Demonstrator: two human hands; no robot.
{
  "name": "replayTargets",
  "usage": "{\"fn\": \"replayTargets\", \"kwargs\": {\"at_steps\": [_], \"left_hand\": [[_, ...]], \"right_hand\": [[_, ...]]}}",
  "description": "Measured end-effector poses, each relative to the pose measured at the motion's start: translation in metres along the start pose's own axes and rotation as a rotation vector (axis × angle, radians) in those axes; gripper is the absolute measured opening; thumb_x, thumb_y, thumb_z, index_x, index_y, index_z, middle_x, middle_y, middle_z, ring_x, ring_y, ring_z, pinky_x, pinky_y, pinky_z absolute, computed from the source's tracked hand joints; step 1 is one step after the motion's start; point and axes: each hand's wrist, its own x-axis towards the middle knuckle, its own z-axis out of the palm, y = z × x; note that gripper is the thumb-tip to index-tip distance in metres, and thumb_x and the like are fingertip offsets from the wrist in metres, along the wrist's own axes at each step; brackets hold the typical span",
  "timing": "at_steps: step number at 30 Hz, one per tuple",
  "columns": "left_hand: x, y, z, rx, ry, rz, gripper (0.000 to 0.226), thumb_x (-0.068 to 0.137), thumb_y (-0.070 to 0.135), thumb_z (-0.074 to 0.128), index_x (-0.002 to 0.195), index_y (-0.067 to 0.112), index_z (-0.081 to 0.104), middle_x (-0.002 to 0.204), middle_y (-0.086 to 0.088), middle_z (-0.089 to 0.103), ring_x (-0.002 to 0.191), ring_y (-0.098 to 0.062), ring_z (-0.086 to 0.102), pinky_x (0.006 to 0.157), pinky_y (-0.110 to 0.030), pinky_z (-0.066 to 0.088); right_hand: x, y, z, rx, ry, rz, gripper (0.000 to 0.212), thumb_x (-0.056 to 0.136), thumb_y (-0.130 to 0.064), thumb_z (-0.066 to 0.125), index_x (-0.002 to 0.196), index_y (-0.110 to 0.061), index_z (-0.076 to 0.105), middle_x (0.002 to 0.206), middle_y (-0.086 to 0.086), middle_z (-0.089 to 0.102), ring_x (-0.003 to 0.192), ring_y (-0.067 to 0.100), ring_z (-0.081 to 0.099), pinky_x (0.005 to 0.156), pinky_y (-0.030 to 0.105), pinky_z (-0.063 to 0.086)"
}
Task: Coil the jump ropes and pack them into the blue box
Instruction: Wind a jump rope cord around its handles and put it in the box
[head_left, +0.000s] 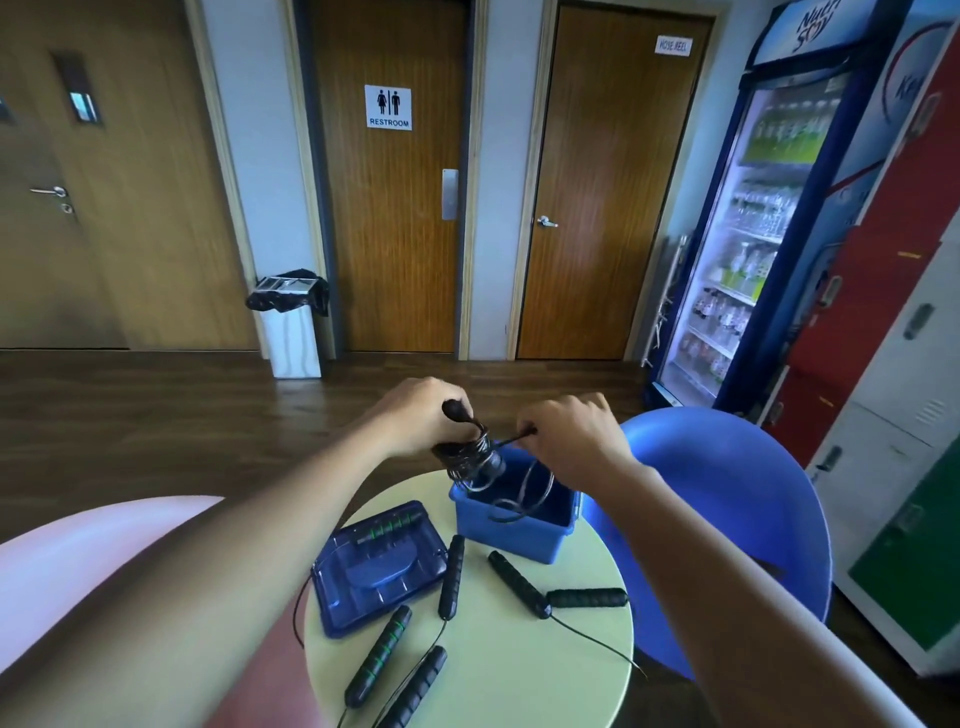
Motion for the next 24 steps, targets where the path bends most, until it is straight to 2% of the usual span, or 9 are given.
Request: {"fn": "replayTargets", "kwargs": {"at_steps": [3,6,9,12,15,17,19,21,24], "left_hand": [[-0.004,0.0,-0.004,-0.16,-0.046,-0.016,0.018,0.081,0.044,0.078,0.084,0.026,0.076,0.079,0.013,0.071,0.078,-0.006,0.064,0.065,-0.024,0.043],[-0.013,0.004,-0.012,-0.411,-0.037,-0.031,0.03,0.075,0.052,0.075,0.077,0.022,0.076,0.076,0.001,0.07,0.078,-0.014,0.062,0.073,-0.031,0.039],[-0.021,0.014,-0.019,-0.649,-0.018,-0.019,0.032,0.07,0.054,0.066,0.067,0.024,0.074,0.067,0.007,0.066,0.071,-0.009,0.059,0.075,-0.033,0.038],[-0.026,0.025,-0.02,-0.935,-0.066,-0.042,0.029,0.075,0.045,0.065,0.065,0.018,0.065,0.063,0.001,0.054,0.059,-0.013,0.05,0.059,-0.028,0.037],[-0.031,0.033,-0.019,-1.295,-0.069,-0.151,0.034,0.089,0.034,0.064,0.059,0.02,0.054,0.059,0.001,0.046,0.047,-0.011,0.042,0.04,-0.021,0.029],[-0.032,0.036,-0.019,-1.462,-0.001,-0.287,0.029,0.085,0.037,0.07,0.069,0.016,0.058,0.061,-0.002,0.048,0.042,-0.012,0.039,0.032,-0.019,0.022],[-0.032,0.04,-0.016,-1.572,0.113,-0.473,0.036,0.079,0.042,0.078,0.085,0.011,0.061,0.065,-0.007,0.058,0.042,-0.014,0.044,0.031,-0.019,0.03],[-0.03,0.046,-0.012,-1.629,0.248,-0.618,0.043,0.078,0.043,0.082,0.093,0.008,0.062,0.076,-0.012,0.067,0.048,-0.017,0.056,0.036,-0.023,0.045],[-0.025,0.046,-0.008,-1.76,0.461,-0.625,0.033,0.084,0.03,0.079,0.096,0.005,0.062,0.096,-0.015,0.07,0.079,-0.026,0.069,0.064,-0.036,0.063]], "right_hand": [[0.006,0.015,0.006,-0.07,0.149,-0.092,0.011,0.092,-0.038,0.061,0.089,-0.029,0.068,0.089,-0.008,0.07,0.09,0.02,0.064,0.092,0.036,0.032],[0.01,0.03,0.011,-0.033,0.252,-0.143,0.014,0.082,-0.031,0.075,0.079,-0.027,0.063,0.078,-0.009,0.065,0.079,0.02,0.063,0.08,0.032,0.034],[0.011,0.038,0.011,0.029,0.34,-0.158,0.019,0.078,-0.02,0.079,0.077,-0.023,0.061,0.074,-0.006,0.062,0.069,0.024,0.061,0.072,0.032,0.037],[0.01,0.039,0.011,0.159,0.386,-0.14,0.015,0.089,-0.024,0.072,0.081,-0.016,0.063,0.074,0.001,0.066,0.067,0.03,0.06,0.066,0.034,0.043],[0.002,0.033,0.009,0.278,0.27,-0.028,0.009,0.084,-0.015,0.068,0.092,-0.015,0.063,0.079,0.01,0.07,0.073,0.036,0.063,0.063,0.041,0.051],[0.0,0.026,0.015,0.304,0.175,0.073,0.009,0.087,-0.014,0.063,0.095,-0.011,0.066,0.087,0.017,0.071,0.08,0.039,0.064,0.064,0.04,0.051],[-0.003,0.017,0.024,0.298,0.158,0.134,0.019,0.094,-0.03,0.06,0.093,-0.011,0.064,0.087,0.017,0.07,0.081,0.041,0.062,0.063,0.039,0.046],[-0.008,0.012,0.036,0.313,0.125,0.16,0.023,0.095,-0.041,0.058,0.093,-0.018,0.062,0.085,0.012,0.07,0.081,0.039,0.062,0.066,0.039,0.047],[-0.019,0.004,0.05,0.325,0.018,0.182,0.021,0.096,-0.043,0.055,0.092,-0.023,0.058,0.085,0.01,0.069,0.083,0.038,0.063,0.067,0.038,0.05]]}}
